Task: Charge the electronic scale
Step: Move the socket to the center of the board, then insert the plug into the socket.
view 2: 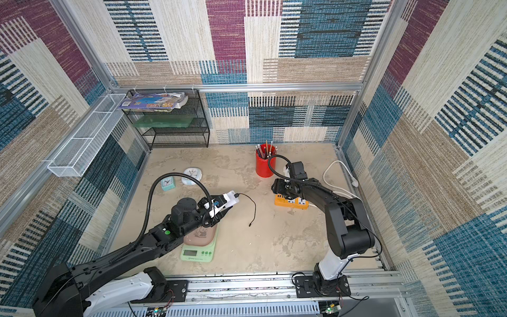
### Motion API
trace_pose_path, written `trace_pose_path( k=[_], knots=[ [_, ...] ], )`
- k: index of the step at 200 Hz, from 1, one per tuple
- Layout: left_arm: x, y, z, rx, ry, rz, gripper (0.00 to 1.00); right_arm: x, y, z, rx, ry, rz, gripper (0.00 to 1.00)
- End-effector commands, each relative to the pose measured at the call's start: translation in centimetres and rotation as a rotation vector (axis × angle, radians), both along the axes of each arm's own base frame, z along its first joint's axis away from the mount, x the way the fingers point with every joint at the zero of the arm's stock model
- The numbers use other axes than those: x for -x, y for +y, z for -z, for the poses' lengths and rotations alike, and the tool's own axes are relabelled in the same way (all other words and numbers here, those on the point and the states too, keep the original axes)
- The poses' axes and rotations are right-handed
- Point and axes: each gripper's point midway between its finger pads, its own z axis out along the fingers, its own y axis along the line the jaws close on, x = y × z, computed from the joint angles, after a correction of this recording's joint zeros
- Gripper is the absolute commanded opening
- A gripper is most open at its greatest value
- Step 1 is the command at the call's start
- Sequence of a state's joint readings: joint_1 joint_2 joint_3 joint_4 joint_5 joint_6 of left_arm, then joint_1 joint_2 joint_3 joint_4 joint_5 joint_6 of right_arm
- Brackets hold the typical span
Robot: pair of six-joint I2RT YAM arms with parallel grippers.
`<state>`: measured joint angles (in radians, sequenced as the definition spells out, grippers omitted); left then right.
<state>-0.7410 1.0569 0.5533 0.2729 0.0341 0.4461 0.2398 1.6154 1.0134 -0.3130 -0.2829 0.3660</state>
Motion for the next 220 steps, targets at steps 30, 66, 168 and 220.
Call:
trace_pose_path(
  k=[30, 66, 168, 220],
  knots=[
    [0.0, -0.9, -1.0, 0.059, -0.001, 0.028, 0.42, 3.9, 6.6, -9.9, -0.129, -0.208, -0.207, 0.72],
    [0.0, -1.2, -1.4, 0.073, 0.0, 0.039, 0.42, 8.2, 11.9, -14.6, -0.245, -0.299, -0.426, 0.77],
    [0.3, -1.6, -2.9, 0.125, -0.014, 0.06, 0.43, 13.0, 16.6, -15.4, -0.342, -0.31, -0.626, 0.76],
    [0.3, -1.6, -3.4, 0.146, -0.02, 0.058, 0.43, 13.5, 17.0, -15.3, -0.364, -0.3, -0.651, 0.67]
  ],
)
